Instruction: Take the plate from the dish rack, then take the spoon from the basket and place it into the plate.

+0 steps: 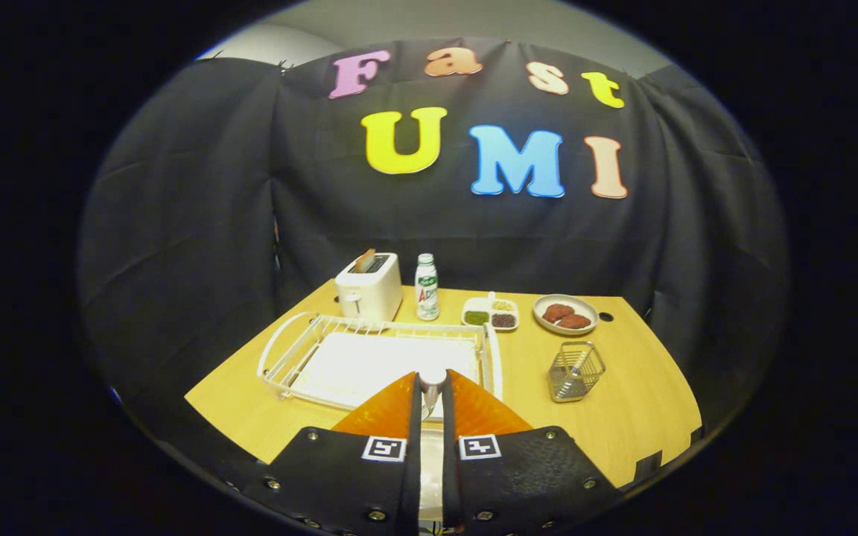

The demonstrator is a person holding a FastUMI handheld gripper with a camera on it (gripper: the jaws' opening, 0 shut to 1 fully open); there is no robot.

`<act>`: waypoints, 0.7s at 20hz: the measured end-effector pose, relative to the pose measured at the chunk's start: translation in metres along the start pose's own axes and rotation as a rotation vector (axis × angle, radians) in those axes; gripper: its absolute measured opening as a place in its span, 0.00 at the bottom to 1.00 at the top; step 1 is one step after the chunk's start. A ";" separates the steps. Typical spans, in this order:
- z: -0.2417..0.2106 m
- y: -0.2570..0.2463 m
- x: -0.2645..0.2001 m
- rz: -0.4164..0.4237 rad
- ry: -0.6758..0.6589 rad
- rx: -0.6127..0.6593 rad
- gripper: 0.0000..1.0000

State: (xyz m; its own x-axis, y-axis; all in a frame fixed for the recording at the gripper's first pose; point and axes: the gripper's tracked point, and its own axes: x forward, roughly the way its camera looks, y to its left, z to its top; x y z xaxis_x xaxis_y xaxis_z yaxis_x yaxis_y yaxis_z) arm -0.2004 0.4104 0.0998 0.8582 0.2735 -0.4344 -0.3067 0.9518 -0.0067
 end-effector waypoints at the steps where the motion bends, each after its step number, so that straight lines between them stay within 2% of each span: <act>1: -0.009 0.010 0.000 0.019 0.016 -0.017 0.12; 6: -0.044 0.036 0.003 0.075 0.091 -0.051 0.12; 14: -0.076 0.037 0.015 0.101 0.157 -0.047 0.12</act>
State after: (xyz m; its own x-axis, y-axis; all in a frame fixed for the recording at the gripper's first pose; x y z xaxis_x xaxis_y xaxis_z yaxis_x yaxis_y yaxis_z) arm -0.2298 0.4392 0.0244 0.7481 0.3390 -0.5704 -0.4103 0.9119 0.0039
